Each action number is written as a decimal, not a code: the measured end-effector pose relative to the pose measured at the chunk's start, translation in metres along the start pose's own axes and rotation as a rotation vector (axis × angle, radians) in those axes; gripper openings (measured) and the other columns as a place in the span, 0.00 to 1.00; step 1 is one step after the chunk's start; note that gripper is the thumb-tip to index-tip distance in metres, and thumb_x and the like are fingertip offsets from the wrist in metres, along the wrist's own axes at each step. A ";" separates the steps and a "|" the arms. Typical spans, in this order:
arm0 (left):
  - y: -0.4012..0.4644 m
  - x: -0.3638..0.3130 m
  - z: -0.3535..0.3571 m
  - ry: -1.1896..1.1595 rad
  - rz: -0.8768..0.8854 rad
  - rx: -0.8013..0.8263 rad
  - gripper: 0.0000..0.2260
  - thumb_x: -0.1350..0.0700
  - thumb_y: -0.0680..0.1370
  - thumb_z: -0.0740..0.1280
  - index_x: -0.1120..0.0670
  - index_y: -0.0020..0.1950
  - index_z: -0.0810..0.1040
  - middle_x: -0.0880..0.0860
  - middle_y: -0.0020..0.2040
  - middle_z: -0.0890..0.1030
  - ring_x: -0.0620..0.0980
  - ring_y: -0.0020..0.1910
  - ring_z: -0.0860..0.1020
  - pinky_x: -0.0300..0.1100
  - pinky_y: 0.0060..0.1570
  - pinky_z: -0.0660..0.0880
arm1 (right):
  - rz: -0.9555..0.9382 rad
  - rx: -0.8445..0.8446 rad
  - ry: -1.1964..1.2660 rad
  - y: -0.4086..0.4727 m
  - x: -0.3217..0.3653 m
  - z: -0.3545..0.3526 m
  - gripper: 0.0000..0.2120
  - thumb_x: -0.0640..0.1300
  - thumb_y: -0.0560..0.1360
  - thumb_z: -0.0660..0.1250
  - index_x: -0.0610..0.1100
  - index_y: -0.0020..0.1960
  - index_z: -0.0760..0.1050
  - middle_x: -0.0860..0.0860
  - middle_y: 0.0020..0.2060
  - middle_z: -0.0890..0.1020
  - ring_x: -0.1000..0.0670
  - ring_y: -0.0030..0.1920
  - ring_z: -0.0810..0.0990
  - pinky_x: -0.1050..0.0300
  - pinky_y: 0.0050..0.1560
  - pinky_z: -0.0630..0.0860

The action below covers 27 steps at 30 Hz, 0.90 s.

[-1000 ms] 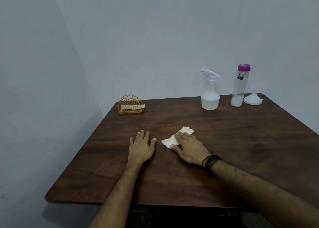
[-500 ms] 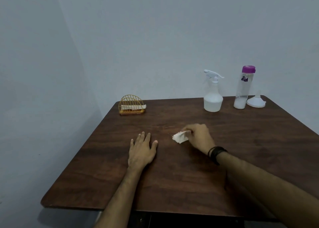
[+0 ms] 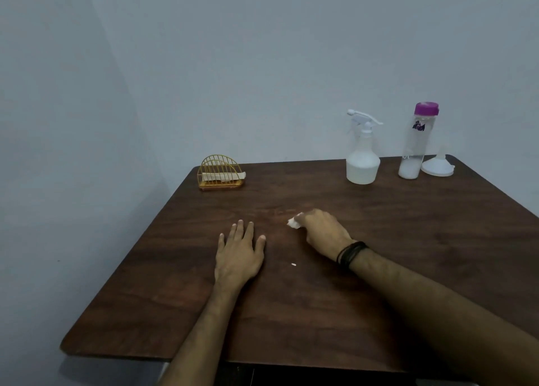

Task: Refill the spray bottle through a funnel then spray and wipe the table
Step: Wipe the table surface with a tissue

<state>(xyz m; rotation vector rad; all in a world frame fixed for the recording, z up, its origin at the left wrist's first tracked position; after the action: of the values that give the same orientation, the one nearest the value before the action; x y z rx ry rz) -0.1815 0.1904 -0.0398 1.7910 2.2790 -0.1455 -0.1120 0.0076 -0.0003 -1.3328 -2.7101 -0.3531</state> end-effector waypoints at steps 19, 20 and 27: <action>0.001 0.000 -0.001 0.001 -0.045 0.012 0.26 0.44 0.84 0.46 0.50 0.82 0.52 0.53 0.82 0.51 0.51 0.81 0.48 0.54 0.79 0.45 | 0.006 0.078 -0.016 0.034 -0.004 0.008 0.18 0.51 0.84 0.55 0.43 0.65 0.74 0.47 0.65 0.77 0.43 0.60 0.79 0.47 0.61 0.76; 0.001 0.000 -0.001 -0.001 -0.045 0.010 0.26 0.44 0.84 0.46 0.50 0.82 0.52 0.53 0.82 0.51 0.51 0.81 0.48 0.54 0.79 0.46 | -0.028 0.076 -0.015 0.027 0.005 0.006 0.17 0.52 0.84 0.56 0.43 0.64 0.75 0.48 0.65 0.78 0.44 0.60 0.80 0.47 0.60 0.77; 0.002 0.000 0.001 0.009 -0.038 0.017 0.26 0.43 0.84 0.46 0.50 0.82 0.52 0.54 0.82 0.51 0.52 0.81 0.48 0.55 0.79 0.46 | -0.334 0.069 0.170 -0.070 0.050 0.005 0.15 0.52 0.84 0.56 0.49 0.65 0.76 0.55 0.66 0.76 0.52 0.62 0.78 0.51 0.62 0.77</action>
<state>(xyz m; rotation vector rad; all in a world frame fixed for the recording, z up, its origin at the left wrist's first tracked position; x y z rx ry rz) -0.1796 0.1909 -0.0403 1.7602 2.3256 -0.1641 -0.1977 0.0064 -0.0071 -0.7908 -2.7647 -0.3767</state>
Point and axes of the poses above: each hand's wrist, its own y-axis towards the middle knuckle, its own z-axis out of the palm, x = y × z, the point moved 5 cm from there along y, towards the middle knuckle
